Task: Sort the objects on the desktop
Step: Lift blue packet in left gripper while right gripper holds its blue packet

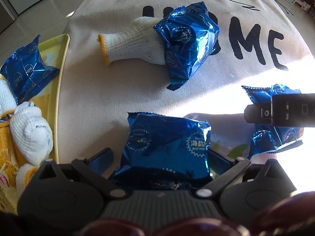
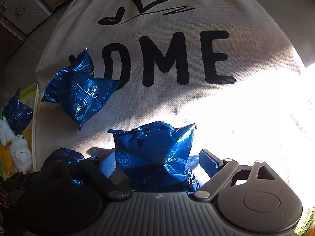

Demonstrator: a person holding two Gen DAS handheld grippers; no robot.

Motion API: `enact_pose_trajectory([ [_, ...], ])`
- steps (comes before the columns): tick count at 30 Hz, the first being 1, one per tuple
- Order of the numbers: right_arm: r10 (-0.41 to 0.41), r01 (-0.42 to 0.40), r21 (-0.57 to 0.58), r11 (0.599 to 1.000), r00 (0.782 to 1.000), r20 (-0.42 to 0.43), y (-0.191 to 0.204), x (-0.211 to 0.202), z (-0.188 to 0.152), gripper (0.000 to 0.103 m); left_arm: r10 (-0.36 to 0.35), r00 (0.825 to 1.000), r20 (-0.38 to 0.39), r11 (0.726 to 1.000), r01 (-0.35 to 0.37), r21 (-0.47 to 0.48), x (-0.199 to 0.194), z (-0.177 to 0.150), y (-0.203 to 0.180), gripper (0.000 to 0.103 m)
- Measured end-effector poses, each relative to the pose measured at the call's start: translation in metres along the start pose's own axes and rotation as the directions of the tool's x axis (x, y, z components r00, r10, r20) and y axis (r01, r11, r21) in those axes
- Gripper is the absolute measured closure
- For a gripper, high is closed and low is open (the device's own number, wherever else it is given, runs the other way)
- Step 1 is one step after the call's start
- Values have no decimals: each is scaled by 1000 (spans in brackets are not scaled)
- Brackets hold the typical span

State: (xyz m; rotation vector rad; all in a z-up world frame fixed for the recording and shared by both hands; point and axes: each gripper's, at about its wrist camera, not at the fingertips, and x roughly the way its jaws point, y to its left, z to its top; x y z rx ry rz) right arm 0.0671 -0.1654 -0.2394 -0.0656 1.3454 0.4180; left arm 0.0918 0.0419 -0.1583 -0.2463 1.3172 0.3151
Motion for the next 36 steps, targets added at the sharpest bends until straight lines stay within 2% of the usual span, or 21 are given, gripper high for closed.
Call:
enact_pose_trajectory([
  [18, -50, 49, -47, 998, 999, -11, 12, 4, -12, 14, 5, 1000, -1, 1000, -6, -26, 1, -1, -2, 0],
  [36, -65, 65, -75, 995, 998, -6, 30, 11, -23, 11, 12, 1000, -22, 998, -13, -58, 6, 5, -8, 0],
])
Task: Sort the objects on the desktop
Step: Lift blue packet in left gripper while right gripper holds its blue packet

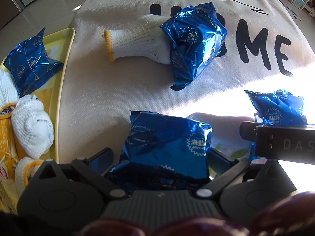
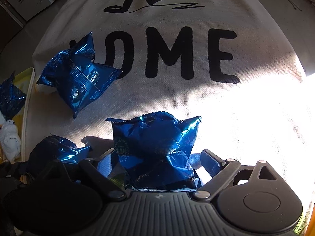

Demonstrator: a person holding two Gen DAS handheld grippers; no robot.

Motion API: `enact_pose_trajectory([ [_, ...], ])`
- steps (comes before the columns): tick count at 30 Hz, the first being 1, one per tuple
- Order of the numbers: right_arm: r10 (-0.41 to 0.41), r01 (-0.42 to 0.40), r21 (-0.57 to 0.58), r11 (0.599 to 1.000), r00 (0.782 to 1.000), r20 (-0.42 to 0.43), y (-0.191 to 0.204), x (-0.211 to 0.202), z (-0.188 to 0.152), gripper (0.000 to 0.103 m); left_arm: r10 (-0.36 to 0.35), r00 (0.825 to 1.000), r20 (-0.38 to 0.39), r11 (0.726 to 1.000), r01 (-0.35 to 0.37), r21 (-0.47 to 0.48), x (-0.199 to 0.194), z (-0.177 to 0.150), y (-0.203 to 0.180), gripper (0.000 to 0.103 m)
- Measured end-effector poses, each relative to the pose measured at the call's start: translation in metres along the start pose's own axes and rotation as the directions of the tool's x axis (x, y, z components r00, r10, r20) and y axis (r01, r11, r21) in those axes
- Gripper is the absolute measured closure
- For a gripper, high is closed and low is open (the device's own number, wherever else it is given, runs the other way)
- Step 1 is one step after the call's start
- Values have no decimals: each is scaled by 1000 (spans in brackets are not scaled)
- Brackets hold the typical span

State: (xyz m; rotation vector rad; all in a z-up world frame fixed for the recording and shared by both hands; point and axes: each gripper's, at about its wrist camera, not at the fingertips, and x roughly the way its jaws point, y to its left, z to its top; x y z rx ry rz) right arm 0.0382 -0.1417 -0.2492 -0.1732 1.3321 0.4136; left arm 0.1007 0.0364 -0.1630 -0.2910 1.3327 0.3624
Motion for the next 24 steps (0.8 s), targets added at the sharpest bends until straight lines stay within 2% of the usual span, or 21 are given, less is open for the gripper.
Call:
enact_pose_trajectory([
  [14, -4, 4, -11, 1000, 1000, 14, 8, -2, -7, 11, -11, 999, -30, 999, 12, 35, 0, -2, 0, 1],
  [16, -7, 7, -12, 1000, 1000, 28, 8, -4, -8, 16, -19, 999, -33, 999, 21, 42, -3, -4, 3, 2],
  [20, 33, -34, 11, 999, 998, 49, -1, -6, 3, 34, -50, 998, -26, 998, 51, 33, -14, -9, 1, 7],
  [24, 46, -48, 34, 998, 997, 66, -2, -6, 4, 37, -114, 993, -16, 993, 114, -9, -21, -5, 11, 7],
])
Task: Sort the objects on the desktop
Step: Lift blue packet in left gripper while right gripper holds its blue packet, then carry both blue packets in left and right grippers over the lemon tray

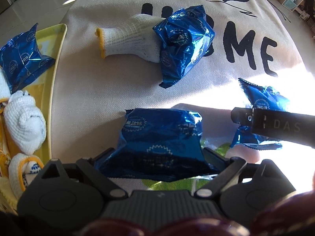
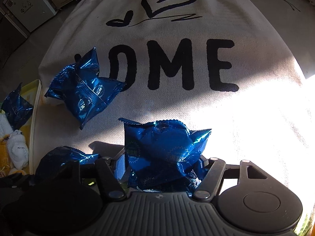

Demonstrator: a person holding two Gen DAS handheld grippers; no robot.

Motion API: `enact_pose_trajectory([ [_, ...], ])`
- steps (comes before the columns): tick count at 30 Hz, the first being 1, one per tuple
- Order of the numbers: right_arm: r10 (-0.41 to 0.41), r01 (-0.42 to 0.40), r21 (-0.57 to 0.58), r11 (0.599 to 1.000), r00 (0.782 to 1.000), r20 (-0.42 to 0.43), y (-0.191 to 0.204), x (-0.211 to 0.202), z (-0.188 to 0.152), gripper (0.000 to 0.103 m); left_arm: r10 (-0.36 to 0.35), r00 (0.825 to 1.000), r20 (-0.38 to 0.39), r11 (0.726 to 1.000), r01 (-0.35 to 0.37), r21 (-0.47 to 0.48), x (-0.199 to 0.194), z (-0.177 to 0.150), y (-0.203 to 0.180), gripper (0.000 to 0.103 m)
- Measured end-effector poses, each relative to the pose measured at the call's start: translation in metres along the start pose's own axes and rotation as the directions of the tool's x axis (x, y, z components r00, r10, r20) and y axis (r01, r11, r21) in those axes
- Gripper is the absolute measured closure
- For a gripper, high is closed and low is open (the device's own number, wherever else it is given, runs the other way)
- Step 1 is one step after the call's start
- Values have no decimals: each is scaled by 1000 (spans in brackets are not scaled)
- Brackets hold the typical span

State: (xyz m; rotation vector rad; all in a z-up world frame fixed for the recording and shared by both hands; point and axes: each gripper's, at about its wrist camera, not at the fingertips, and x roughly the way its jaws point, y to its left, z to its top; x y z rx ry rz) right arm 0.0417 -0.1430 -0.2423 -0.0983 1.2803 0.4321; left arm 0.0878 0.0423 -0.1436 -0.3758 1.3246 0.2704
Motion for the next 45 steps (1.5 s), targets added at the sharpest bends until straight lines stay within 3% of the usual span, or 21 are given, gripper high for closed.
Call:
enact_pose_trajectory([
  [12, 93, -94, 24, 995, 995, 44, 5, -8, 12, 38, -45, 996, 81, 998, 49, -43, -25, 16, 23, 7],
  [17, 82, -83, 29, 996, 996, 28, 8, -4, 10, 38, -60, 996, 71, 997, 64, -53, -23, 14, 30, 8],
  [25, 106, -107, 22, 994, 994, 40, 16, -7, 12, 38, -79, 990, 115, 992, 89, -88, -42, 17, 44, 8],
  [37, 187, -189, 33, 981, 980, 66, 43, -6, 22, 38, -40, 984, 172, 984, 69, -165, -67, 18, 82, 8],
  [45, 285, -284, -16, 959, 955, 82, 77, -21, 9, 38, 3, 969, 246, 953, 72, -293, -100, 24, 140, 8],
])
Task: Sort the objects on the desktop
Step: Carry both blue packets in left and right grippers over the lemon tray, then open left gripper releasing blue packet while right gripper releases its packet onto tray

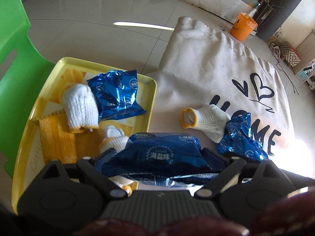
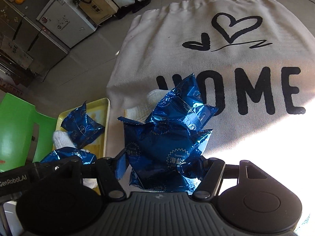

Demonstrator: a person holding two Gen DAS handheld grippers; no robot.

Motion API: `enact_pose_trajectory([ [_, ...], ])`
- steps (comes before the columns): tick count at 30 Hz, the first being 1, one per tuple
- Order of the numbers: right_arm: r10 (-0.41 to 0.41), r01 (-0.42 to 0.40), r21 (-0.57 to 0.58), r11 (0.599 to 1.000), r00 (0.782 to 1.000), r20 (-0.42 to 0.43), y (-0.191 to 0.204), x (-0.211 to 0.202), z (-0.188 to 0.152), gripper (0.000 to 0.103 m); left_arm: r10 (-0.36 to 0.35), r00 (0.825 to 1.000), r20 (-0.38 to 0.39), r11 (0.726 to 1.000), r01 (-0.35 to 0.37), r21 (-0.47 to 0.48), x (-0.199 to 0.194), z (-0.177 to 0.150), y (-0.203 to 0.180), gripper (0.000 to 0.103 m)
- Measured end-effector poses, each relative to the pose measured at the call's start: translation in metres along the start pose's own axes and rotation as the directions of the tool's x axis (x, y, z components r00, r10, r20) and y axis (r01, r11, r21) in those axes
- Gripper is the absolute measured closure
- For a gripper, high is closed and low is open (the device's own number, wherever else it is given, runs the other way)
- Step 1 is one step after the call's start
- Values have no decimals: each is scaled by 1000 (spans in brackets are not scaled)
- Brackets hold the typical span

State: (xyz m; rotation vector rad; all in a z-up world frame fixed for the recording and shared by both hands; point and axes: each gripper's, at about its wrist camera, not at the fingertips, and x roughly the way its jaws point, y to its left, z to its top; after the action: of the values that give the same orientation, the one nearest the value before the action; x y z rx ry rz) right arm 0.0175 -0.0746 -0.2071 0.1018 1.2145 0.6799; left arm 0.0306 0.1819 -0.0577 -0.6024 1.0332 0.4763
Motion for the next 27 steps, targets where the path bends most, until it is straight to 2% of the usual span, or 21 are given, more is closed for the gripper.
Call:
enact_pose_trajectory([
  [7, 153, -153, -81, 985, 988, -13, 43, 13, -4, 38, 45, 996, 81, 992, -35, -118, -23, 28, 51, 8],
  [15, 327, -330, -212, 920, 944, -51, 99, 29, -18, 38, 100, 987, 128, 956, -59, -287, -34, 52, 107, 8],
  [20, 379, -388, -260, 884, 921, -87, 129, 44, -30, 38, 128, 984, 126, 933, -76, -352, -30, 60, 128, 8],
  [27, 378, -390, -312, 866, 920, -102, 154, 63, -44, 38, 156, 981, 114, 927, -105, -360, -18, 63, 133, 7],
])
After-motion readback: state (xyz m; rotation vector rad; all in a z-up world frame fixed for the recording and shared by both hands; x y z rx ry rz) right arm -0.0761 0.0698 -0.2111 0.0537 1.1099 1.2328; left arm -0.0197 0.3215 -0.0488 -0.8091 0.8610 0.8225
